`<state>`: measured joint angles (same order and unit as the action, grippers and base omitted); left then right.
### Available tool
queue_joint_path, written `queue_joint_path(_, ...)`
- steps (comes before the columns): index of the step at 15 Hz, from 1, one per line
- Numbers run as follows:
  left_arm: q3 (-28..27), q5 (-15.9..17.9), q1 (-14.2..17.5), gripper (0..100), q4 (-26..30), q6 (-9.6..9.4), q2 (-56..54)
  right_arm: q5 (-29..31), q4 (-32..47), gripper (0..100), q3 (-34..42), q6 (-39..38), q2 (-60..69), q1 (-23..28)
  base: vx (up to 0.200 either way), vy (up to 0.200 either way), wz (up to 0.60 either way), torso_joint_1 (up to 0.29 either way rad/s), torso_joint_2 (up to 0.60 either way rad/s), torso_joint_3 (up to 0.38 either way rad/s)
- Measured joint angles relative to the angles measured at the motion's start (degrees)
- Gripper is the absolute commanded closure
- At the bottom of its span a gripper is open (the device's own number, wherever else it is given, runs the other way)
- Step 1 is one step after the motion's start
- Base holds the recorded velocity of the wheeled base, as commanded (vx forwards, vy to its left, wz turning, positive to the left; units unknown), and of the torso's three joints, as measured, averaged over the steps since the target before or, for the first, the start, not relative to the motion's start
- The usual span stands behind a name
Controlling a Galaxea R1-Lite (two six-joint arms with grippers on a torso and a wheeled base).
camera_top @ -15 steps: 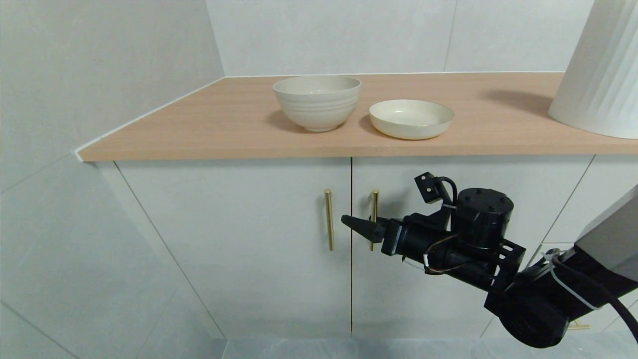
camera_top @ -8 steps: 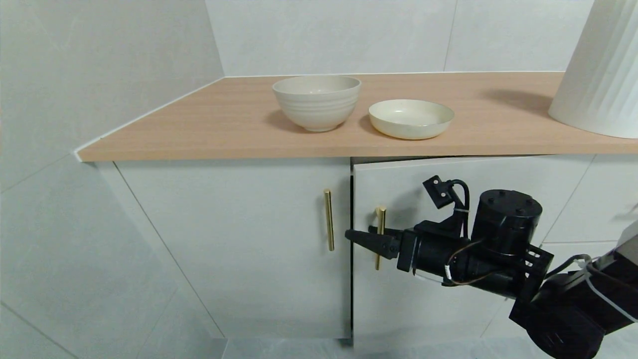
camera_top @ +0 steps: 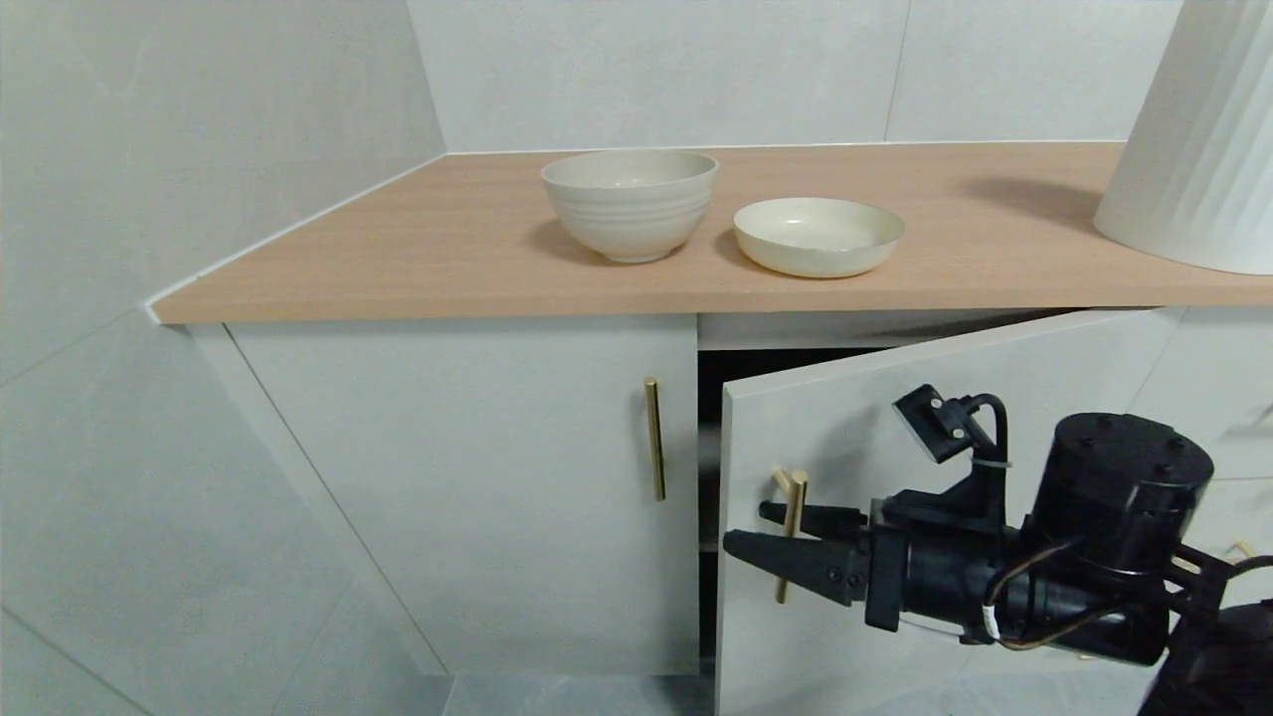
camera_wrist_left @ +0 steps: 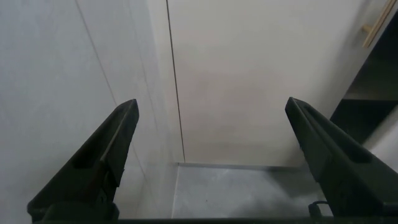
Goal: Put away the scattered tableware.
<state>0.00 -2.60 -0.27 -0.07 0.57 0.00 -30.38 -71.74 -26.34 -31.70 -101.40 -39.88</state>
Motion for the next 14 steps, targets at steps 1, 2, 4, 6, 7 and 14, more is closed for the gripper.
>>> queue_joint_path(1, 0.0, -0.02, 0.05, 0, 0.0, 0.02, 0.0, -0.38, -0.21, 0, 1.66, 0.17, 1.01, -0.28, 0.0, 0.0, 0.0, 0.0, 0.0, 0.0)
queue_joint_path(2, 0.0, 0.0, 0.05, 0, 0.0, -0.04, 0.0, -0.52, -0.22, 0, 2.91, 0.35, 2.04, -0.5, 0.0, 0.0, 0.0, 0.0, 0.0, 0.0)
queue_joint_path(4, 0.0, 0.02, 0.09, 0, 0.0, -0.13, 0.0, -0.88, 0.17, 0, 3.97, 0.33, 3.45, -0.63, 0.0, 0.0, 0.0, 0.0, 0.0, 0.0)
queue_joint_path(6, -0.11, 0.02, 0.05, 0, -0.37, -0.13, 0.0, -0.99, 0.3, 0, 4.49, 0.33, 4.19, -0.85, 0.0, 0.0, 0.0, 0.0, 0.0, 0.0)
queue_joint_path(7, -0.46, 0.15, 0.06, 0, -0.59, -0.04, 0.0, -1.04, 0.3, 0, 4.66, 0.3, 4.38, -0.91, 0.0, 0.0, 0.0, 0.0, 0.0, 0.0)
queue_joint_path(14, -13.69, 22.58, -0.06, 0, 6.14, -0.09, 5.84, -0.99, 0.09, 0, 4.96, 0.33, 4.51, -1.28, 0.0, 0.0, 0.0, 0.0, 0.0, 0.0)
